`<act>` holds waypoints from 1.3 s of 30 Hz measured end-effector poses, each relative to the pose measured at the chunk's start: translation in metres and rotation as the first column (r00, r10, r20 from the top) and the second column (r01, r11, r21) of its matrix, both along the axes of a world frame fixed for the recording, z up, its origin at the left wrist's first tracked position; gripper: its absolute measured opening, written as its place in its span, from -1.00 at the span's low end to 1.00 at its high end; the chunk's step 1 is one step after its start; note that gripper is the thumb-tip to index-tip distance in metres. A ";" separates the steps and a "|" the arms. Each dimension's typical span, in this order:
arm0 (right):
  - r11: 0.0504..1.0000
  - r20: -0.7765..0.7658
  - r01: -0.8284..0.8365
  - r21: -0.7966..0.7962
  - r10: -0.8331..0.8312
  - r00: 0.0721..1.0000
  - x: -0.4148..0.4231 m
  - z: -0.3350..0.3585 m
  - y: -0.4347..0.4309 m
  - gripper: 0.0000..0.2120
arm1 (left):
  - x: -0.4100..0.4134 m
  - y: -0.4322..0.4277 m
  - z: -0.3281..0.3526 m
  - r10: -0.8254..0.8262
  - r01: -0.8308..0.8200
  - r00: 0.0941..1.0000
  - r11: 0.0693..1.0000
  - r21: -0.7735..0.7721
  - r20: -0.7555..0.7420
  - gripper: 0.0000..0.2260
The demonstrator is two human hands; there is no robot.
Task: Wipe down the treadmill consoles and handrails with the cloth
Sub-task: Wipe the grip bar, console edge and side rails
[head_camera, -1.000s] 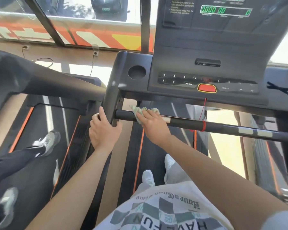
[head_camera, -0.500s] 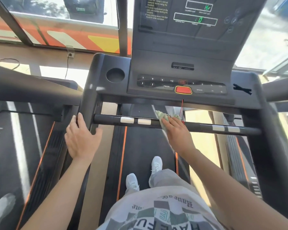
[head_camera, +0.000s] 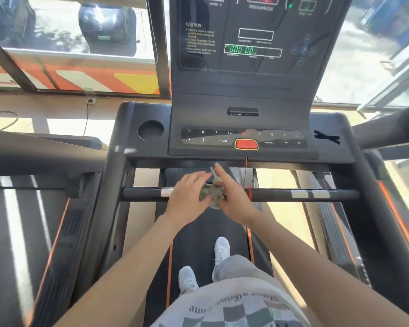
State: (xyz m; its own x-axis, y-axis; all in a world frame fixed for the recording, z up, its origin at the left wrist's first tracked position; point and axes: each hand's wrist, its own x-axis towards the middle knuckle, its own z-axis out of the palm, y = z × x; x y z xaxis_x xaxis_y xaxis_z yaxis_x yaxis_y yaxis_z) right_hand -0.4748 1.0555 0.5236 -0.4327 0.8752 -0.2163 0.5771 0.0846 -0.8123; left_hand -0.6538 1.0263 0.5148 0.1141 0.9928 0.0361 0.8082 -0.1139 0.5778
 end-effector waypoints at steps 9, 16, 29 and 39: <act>0.982 0.350 -0.022 0.189 -0.047 0.936 0.033 -0.009 0.013 -0.36 | 0.006 0.026 -0.012 -0.280 0.271 0.950 0.959 -0.080 -0.136 -0.62; 0.957 0.552 -0.190 0.221 0.038 0.833 0.031 -0.004 0.027 -0.65 | -0.044 0.006 -0.016 0.045 -0.040 0.994 0.998 0.049 -0.101 -0.78; 0.962 0.620 -0.242 0.124 0.115 0.776 0.026 0.004 0.039 -0.79 | -0.064 -0.022 -0.005 0.333 -0.325 0.908 0.943 0.073 -0.255 -0.69; 0.952 0.448 -0.081 0.295 -0.063 0.892 0.030 -0.015 0.007 -0.66 | -0.017 -0.037 -0.023 0.305 -0.289 0.948 0.944 0.158 -0.088 -0.82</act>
